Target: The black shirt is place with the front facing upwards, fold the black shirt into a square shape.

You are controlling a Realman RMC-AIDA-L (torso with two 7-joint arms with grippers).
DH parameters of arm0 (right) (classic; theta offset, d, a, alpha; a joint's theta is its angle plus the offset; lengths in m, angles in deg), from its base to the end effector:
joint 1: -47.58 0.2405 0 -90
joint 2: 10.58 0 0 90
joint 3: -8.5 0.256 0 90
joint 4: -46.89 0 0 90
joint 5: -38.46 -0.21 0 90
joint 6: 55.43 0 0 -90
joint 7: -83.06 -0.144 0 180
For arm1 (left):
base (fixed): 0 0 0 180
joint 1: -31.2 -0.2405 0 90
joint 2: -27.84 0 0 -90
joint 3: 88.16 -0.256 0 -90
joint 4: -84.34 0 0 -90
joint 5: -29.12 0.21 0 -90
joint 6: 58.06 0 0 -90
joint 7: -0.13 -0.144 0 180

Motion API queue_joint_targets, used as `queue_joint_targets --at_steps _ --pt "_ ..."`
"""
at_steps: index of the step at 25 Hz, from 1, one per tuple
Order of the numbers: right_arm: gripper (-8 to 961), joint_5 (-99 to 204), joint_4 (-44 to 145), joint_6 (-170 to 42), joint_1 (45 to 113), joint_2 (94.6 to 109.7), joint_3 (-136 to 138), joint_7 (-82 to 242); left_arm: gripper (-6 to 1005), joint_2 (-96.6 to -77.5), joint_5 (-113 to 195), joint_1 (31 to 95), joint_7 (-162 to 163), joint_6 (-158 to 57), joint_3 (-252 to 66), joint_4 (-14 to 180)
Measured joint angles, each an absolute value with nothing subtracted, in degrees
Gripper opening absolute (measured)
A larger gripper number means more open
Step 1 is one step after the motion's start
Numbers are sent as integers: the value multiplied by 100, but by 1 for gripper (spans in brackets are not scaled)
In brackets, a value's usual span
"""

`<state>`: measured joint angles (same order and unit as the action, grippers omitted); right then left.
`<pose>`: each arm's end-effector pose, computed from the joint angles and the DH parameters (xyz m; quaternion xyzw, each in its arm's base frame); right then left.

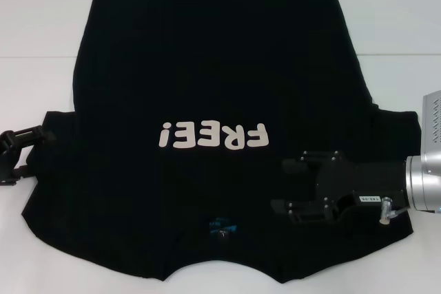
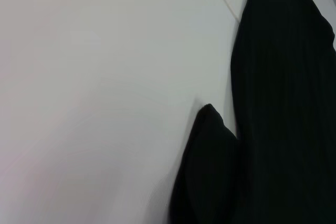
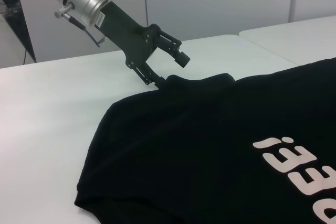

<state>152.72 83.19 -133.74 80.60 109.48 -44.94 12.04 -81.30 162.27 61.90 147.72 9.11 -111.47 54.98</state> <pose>0.2477 0.3432 -0.0419 -0.9756 0.1088 0.1474 0.1213 -0.3791 0.3521 0.0743 -0.5475 -0.7667 -0.2328 0.2413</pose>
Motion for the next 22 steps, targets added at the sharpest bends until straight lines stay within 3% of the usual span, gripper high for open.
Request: queue_joint_targets --at_steps 14,22 --pt "836 15255 8319 -13375 8072 10948 -4494 1204 875 -8171 16253 6251 14479 769 -11237 5434" --pt "835 15239 8319 -13378 8072 10948 -4494 1204 729 -8250 16278 6266 14413 505 -11692 5259"
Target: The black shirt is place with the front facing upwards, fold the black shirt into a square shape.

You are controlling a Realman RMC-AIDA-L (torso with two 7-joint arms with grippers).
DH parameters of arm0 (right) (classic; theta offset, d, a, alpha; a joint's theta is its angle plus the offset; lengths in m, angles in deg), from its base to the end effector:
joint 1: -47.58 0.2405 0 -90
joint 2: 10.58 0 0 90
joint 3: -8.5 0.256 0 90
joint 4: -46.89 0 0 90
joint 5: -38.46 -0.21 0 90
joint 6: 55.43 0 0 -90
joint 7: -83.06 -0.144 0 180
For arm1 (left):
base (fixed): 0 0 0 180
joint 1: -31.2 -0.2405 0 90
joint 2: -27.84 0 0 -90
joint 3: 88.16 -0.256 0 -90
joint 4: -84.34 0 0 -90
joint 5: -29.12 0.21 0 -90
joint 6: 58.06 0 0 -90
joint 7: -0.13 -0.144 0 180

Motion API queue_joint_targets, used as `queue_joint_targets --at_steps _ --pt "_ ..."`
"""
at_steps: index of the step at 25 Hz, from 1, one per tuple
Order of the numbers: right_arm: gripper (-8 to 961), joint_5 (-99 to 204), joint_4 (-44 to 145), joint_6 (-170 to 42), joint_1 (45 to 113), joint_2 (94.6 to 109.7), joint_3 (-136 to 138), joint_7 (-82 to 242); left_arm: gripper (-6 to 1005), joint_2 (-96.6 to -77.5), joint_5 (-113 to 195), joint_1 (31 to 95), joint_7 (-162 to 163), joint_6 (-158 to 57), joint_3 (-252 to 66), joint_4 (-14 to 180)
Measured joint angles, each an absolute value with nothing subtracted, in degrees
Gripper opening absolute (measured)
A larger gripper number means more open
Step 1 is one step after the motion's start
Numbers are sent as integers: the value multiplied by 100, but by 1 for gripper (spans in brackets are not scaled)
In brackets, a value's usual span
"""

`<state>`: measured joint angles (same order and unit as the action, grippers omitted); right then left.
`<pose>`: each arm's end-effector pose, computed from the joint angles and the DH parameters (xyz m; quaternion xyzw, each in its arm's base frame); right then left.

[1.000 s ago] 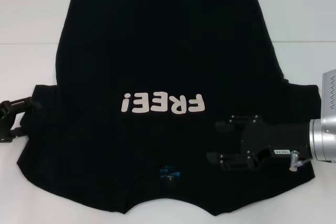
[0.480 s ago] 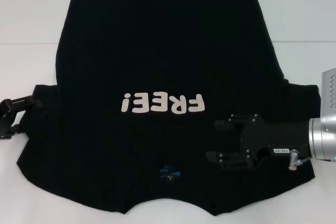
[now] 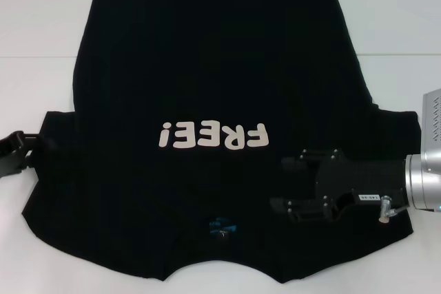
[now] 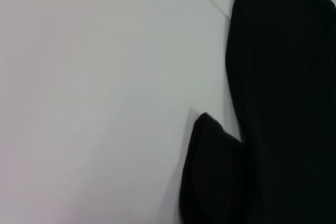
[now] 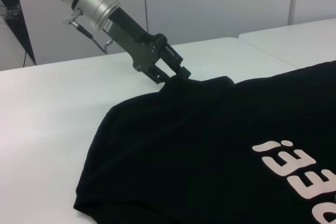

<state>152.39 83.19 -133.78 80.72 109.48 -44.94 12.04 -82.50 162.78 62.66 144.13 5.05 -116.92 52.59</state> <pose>0.2462 0.3440 -0.0416 -0.9751 0.1081 0.1503 0.1219 -0.3740 0.3635 0.0691 -0.5982 -0.7268 -0.1906 0.2786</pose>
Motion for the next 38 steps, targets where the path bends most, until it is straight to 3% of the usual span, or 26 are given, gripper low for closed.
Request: queue_joint_targets --at_steps 3,9,11,17,29,38 --pt "835 15237 8319 -13377 8071 10947 -4494 1204 674 -8277 16279 6246 14410 489 -11716 5168" --pt "836 15236 8328 -13374 8071 10947 -4478 1204 435 -8257 16280 6241 14428 487 -11885 5149" --pt "836 15236 8328 -13373 8072 10948 -4477 1204 226 -8253 16280 6240 14424 487 -11885 5148" --pt "836 15236 8328 -13363 8072 10939 -4491 1204 20 -8238 16280 6252 14400 487 -11889 5146" --pt "835 15239 8328 -13365 8074 10939 -4494 1204 17 -8206 16280 6225 14333 184 -11893 4878" --pt "836 15239 8328 -13378 8071 10945 -4494 1204 17 -7994 16280 6267 14334 136 -11863 4586"
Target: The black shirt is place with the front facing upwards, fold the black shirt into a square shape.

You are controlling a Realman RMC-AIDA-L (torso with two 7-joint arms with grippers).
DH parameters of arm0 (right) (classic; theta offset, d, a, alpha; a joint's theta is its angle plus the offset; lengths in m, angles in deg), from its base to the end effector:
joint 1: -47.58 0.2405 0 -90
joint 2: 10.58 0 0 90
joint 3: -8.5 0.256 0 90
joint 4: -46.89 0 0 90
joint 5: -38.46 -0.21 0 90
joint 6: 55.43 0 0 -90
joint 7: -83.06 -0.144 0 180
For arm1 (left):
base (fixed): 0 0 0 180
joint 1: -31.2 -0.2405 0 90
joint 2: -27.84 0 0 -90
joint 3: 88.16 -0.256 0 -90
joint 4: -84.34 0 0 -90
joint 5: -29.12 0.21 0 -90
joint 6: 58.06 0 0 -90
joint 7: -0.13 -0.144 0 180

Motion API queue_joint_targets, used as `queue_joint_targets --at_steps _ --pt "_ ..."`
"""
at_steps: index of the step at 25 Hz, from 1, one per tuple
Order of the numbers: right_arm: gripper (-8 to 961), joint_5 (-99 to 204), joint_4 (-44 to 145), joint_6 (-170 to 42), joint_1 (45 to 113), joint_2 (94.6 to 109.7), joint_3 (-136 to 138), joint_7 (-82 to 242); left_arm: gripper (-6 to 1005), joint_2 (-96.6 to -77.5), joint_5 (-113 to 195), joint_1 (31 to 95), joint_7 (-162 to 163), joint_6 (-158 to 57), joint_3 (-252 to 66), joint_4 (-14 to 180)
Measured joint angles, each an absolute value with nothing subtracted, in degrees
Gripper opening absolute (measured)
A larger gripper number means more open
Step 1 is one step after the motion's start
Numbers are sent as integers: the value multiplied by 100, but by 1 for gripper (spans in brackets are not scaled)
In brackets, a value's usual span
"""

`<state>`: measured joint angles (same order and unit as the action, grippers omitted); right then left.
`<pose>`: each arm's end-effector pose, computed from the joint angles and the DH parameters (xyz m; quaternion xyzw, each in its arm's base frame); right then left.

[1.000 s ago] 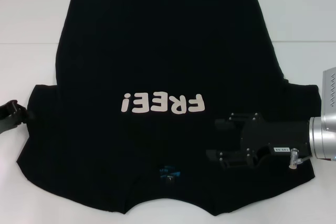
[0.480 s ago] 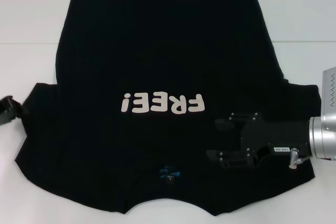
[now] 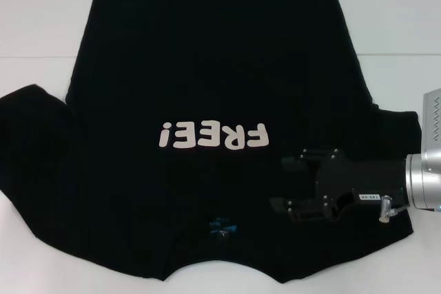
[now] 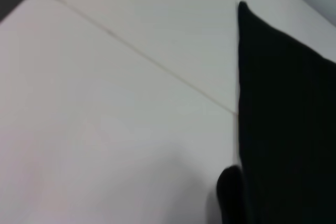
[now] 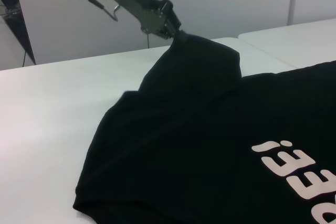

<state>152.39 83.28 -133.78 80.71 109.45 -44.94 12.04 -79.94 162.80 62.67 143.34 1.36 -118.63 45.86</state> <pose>0.2462 0.3443 -0.0412 -0.9752 0.1075 0.1500 0.1225 -0.3747 0.3849 0.1247 -0.6157 -0.6706 -0.1856 0.3699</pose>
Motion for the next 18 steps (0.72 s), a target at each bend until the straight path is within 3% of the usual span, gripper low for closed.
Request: queue_joint_targets --at_steps 18 --pt "836 15242 8319 -13422 8072 10954 -4497 1204 17 -8022 16222 6680 14816 929 -11882 4460"
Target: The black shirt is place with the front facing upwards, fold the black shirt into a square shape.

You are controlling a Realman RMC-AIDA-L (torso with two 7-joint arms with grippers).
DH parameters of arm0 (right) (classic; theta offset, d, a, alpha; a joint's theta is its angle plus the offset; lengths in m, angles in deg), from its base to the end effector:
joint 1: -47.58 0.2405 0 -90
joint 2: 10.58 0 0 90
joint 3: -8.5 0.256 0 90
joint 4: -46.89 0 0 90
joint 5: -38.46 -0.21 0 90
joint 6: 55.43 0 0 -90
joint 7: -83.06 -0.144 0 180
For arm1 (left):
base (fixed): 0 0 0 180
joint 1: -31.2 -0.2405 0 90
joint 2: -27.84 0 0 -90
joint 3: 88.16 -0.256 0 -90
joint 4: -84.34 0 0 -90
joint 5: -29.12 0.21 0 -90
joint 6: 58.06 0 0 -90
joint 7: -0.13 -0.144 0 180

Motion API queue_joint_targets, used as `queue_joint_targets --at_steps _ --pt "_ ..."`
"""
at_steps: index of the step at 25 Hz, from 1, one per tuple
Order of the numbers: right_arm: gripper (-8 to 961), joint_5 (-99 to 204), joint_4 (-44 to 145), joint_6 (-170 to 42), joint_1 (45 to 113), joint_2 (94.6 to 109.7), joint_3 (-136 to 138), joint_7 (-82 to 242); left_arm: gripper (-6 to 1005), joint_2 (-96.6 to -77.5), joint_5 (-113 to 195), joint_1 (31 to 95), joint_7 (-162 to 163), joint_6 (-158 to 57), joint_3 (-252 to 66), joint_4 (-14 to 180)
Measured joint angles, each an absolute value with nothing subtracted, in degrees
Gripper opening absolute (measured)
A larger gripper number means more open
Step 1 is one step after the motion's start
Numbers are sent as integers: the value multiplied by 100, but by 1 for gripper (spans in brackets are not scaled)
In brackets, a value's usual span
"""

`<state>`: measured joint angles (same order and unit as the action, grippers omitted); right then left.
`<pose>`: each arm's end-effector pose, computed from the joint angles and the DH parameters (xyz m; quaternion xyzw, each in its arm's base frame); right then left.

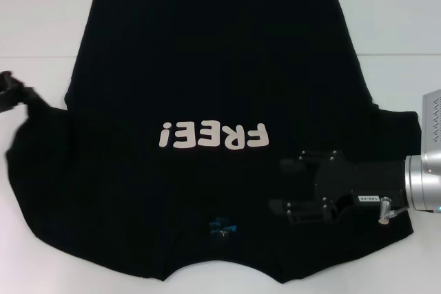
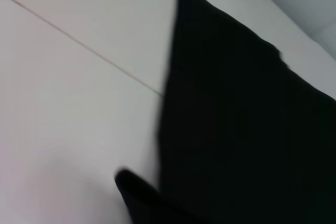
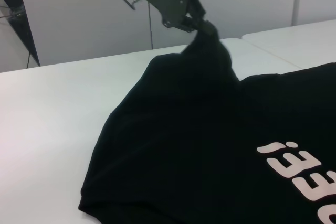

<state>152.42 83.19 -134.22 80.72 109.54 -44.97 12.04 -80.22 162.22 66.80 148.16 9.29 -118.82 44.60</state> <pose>0.2454 0.3428 -0.0422 -0.9754 0.1073 0.1519 0.1179 -0.3315 0.4026 0.1145 -0.6389 -0.6791 -0.2081 0.2956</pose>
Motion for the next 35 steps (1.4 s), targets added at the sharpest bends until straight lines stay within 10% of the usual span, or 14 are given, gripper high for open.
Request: queue_joint_targets --at_steps 18,27,35 --pt "835 15236 8260 -13423 8080 10966 -4556 1210 70 -8768 14441 6492 13713 1001 -11765 5084" --pt "835 15184 8185 -13363 8063 10960 -4473 1205 470 -8725 13985 6018 11093 2490 -11825 5034" --pt "835 15016 8118 -13301 7907 10927 -4210 1142 665 -9110 14157 5307 7562 3094 -12546 4438"
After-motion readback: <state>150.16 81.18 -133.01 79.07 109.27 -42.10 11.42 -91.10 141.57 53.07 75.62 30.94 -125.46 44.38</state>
